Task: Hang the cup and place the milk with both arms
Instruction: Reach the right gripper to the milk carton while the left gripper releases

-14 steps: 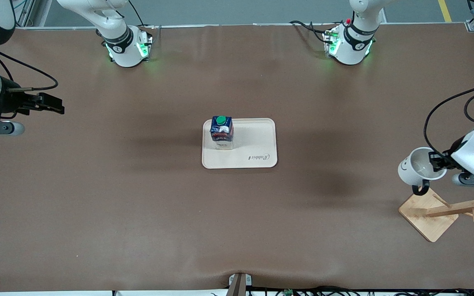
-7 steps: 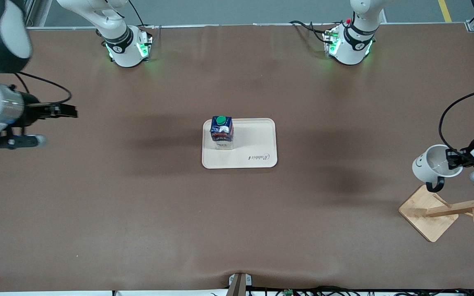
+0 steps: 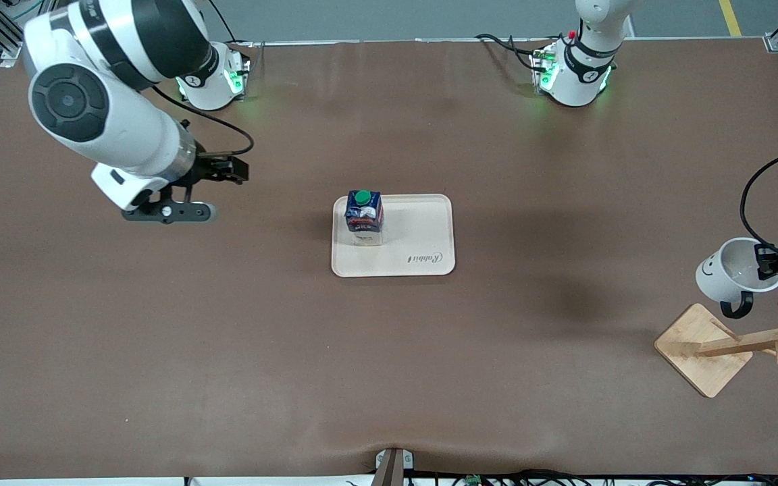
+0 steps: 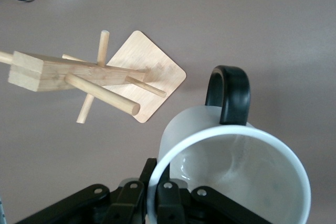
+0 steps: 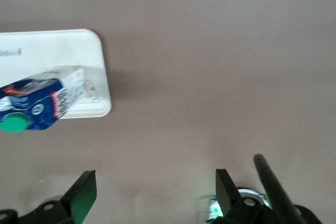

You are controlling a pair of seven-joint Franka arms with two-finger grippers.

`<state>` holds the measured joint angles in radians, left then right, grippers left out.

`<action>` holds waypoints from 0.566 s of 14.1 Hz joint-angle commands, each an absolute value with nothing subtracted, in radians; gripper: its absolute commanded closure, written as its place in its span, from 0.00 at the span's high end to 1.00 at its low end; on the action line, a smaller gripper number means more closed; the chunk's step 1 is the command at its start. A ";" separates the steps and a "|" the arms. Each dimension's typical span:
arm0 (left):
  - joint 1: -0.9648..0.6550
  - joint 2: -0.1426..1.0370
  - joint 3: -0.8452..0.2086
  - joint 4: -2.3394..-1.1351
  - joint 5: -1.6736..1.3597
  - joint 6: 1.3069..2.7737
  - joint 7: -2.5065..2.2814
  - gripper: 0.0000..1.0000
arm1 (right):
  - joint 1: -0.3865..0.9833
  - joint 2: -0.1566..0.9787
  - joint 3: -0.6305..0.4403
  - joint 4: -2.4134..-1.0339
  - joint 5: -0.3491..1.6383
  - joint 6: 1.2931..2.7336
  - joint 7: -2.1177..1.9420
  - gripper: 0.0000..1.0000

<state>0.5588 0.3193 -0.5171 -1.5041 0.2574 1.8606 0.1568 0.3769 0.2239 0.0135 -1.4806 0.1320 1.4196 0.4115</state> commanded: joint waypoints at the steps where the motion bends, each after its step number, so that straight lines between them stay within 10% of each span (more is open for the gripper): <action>1: 0.584 0.322 -0.523 -1.482 0.238 1.836 0.175 0.00 | 0.414 0.276 0.003 -1.479 0.193 1.454 0.460 1.00; 8: 0.643 0.339 -0.523 -1.483 0.201 1.838 0.222 0.00 | 0.555 0.319 0.003 -1.537 0.270 1.739 0.739 1.00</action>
<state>0.6264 0.3318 -0.5161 -1.5031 0.2333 1.8589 0.1866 0.5129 0.3158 0.0140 -1.4964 0.2390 1.6365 0.6617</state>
